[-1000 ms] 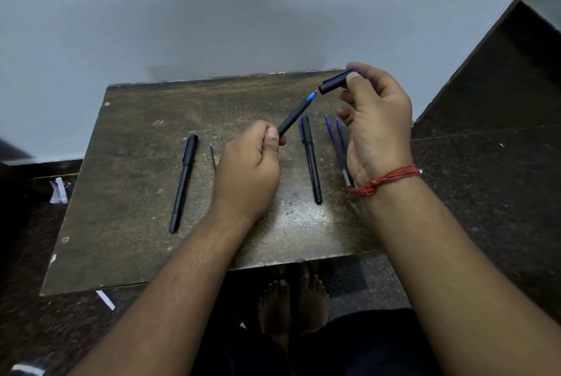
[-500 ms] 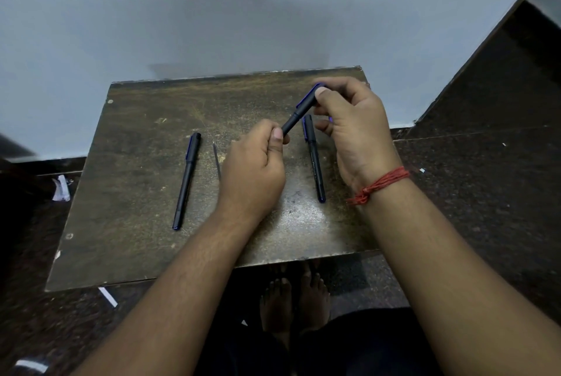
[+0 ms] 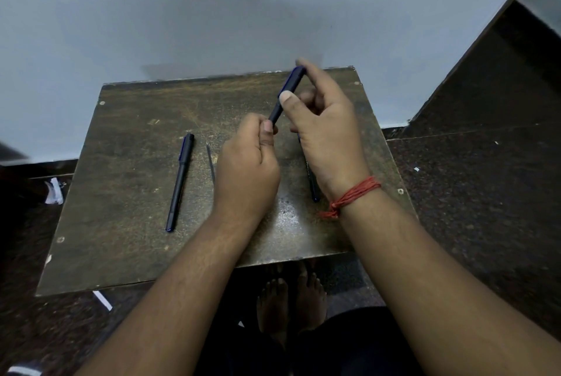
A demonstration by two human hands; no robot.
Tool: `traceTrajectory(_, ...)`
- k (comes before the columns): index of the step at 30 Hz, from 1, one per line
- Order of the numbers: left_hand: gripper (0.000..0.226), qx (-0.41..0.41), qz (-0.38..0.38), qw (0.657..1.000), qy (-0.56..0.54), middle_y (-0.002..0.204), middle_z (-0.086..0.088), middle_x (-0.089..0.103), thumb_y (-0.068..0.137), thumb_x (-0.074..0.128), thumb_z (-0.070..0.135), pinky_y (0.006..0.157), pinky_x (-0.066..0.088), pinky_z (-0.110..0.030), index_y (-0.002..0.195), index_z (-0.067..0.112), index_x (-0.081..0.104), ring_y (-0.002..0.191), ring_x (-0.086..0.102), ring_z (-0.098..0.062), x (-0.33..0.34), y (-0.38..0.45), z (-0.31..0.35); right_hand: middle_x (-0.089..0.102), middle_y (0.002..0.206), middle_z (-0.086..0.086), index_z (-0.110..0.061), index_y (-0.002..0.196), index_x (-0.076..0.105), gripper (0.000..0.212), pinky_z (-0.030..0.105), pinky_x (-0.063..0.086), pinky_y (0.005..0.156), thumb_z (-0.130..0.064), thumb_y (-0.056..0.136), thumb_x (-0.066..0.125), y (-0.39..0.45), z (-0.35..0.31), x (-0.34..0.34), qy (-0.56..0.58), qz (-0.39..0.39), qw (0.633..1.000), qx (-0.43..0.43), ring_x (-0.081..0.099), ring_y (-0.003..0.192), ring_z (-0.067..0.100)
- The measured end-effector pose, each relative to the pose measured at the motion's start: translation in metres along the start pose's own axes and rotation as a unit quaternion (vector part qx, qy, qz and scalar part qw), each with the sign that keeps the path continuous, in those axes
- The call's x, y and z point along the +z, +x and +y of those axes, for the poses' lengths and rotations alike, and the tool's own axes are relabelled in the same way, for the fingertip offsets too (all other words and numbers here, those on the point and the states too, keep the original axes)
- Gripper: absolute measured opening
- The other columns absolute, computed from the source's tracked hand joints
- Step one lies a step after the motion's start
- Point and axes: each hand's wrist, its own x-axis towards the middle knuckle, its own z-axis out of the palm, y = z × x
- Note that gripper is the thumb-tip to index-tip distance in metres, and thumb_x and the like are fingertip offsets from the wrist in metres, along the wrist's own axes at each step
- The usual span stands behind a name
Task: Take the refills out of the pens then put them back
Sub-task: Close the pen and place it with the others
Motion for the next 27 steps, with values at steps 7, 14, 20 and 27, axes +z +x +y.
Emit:
traceTrajectory(7,0.028,0.026,-0.020,0.998,0.050,0.074,0.000,0.061,0.101,0.036,0.036,0.056,0.042,-0.040,0.103,0.015,0.055,0.067,0.059,-0.027,0.003,-0.006,0.007,0.057,0.068,-0.008,-0.022,0.101,0.059,0.023,0.034,0.056,0.069,-0.026,0.086,0.076,-0.006,-0.001,0.001,-0.056,0.054,0.997,0.015,0.062,0.065,0.010)
traceTrajectory(14,0.026,0.044,0.002,0.999,0.030,0.072,0.005,0.063,0.102,0.039,0.036,0.060,0.049,-0.043,0.101,0.017,0.058,0.066,0.062,-0.018,-0.007,-0.002,0.008,0.064,0.070,0.000,-0.027,0.082,0.054,0.021,0.050,0.059,0.067,-0.033,0.084,0.075,0.004,-0.006,-0.016,-0.084,0.136,0.987,0.008,0.070,0.070,0.024)
traceTrajectory(20,0.020,-0.026,0.117,0.992,-0.033,0.068,0.000,0.062,0.104,0.043,0.028,0.061,0.047,-0.046,0.098,0.015,0.056,0.064,0.060,-0.017,-0.020,0.013,-0.009,0.060,0.074,-0.005,-0.018,0.084,0.057,0.021,0.028,0.042,0.060,-0.034,0.088,0.069,0.000,-0.004,-0.020,-0.346,0.008,0.937,-0.047,0.058,0.071,0.014)
traceTrajectory(27,0.019,-0.048,0.120,0.991,-0.042,0.073,0.007,0.064,0.103,0.045,0.031,0.065,0.052,-0.045,0.101,0.016,0.057,0.069,0.064,-0.015,-0.017,0.014,-0.011,0.055,0.083,0.003,-0.019,0.085,0.047,0.025,0.032,0.041,0.066,-0.039,0.093,0.059,-0.004,0.004,-0.003,-0.516,-0.080,0.852,-0.039,0.061,0.083,0.030)
